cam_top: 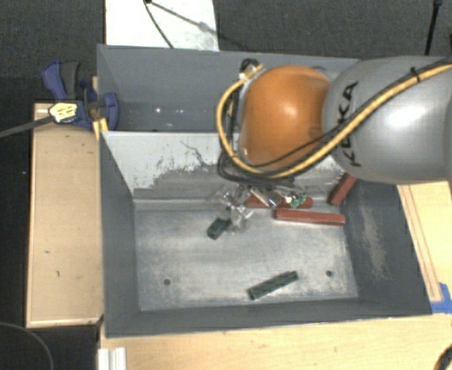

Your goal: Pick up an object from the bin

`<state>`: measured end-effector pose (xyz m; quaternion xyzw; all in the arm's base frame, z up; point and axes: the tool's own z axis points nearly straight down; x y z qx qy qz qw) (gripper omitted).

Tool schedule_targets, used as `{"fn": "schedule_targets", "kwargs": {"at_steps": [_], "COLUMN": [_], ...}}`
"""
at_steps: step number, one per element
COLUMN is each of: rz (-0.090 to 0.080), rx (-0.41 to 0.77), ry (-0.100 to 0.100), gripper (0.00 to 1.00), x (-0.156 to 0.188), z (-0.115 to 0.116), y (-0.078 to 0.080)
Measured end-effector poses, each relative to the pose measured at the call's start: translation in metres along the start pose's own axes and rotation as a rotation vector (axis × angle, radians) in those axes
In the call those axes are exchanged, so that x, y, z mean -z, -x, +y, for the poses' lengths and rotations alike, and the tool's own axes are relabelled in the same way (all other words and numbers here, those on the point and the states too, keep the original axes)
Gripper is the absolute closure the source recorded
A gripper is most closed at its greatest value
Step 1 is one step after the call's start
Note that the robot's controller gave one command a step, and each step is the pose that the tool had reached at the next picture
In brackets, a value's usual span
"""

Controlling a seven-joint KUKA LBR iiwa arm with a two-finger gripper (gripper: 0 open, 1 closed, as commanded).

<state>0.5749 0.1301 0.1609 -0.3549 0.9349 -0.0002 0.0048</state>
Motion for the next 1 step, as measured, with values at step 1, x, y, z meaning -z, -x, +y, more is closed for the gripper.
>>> {"fn": "schedule_targets", "kwargs": {"at_steps": [1], "rz": [0.002], "rx": [-0.008], "ry": [0.001], "gripper": [1.0], "x": [0.0259], "z": [-0.0006], "y": [0.0017]}}
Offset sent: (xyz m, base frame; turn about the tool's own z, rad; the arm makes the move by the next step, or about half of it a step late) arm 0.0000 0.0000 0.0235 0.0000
